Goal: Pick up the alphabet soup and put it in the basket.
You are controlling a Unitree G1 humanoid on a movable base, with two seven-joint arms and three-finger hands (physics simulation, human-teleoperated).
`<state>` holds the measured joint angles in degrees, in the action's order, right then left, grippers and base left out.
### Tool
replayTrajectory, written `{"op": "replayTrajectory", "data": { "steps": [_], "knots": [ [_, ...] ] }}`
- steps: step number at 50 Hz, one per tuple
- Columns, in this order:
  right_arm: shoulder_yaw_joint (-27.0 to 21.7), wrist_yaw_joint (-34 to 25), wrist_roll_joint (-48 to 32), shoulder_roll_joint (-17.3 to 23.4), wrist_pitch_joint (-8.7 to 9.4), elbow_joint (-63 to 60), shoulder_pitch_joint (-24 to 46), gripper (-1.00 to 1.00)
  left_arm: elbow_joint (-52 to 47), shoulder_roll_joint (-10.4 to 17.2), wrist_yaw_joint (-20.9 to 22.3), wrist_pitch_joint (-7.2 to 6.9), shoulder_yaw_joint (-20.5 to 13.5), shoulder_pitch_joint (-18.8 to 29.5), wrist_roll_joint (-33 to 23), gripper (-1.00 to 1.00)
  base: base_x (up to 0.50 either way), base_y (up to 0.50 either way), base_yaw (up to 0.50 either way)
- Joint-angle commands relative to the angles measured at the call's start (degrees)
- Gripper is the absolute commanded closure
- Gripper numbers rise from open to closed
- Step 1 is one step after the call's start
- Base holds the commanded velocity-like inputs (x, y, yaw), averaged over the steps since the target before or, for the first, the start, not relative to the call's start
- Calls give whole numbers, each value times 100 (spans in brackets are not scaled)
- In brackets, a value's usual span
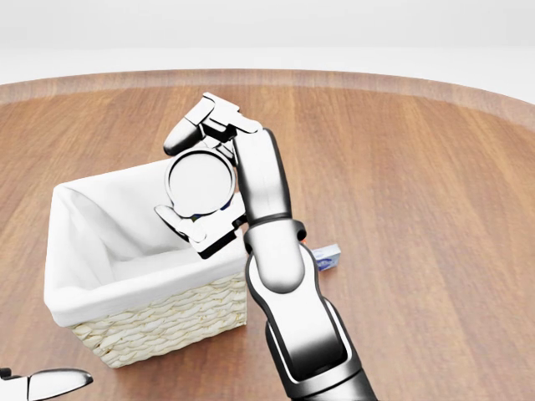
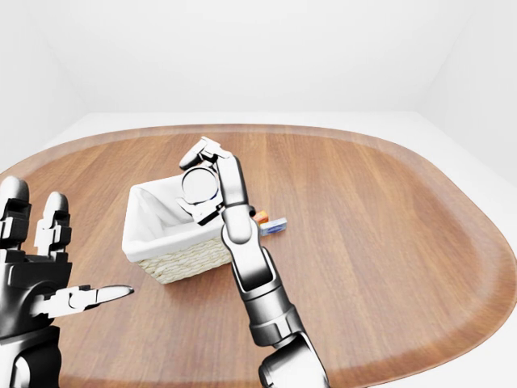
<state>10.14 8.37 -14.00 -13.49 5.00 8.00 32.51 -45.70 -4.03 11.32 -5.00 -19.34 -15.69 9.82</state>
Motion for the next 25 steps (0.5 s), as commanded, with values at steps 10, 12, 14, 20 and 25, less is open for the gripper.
{"op": "replayTrajectory", "data": {
  "steps": [10, 12, 14, 20, 25],
  "knots": [
    [0, 348, -262, -363, 0, 1023, 648, 100, -30, -17, 58, 0, -58, -12, 68, -100, 0, 0, 0],
    [-57, 443, -269, -401, 0, 1392, 871, 100, -49, -17, 69, 0, -72, -16, 91, -100, 0, 0, 0],
    [-62, 445, -269, -402, 0, 1406, 879, 100, -49, -17, 70, 0, -74, -15, 92, -100, 0, 0, 0],
    [-130, 572, -271, -412, 0, 1880, 1101, 100, -86, -25, 93, 0, -119, -31, 133, -100, 0, 0, 0],
    [-179, 746, -295, -421, 0, 2529, 1325, 100, -64, -33, 99, 0, -104, -21, 113, -100, 0, 0, 0]
  ]
}}
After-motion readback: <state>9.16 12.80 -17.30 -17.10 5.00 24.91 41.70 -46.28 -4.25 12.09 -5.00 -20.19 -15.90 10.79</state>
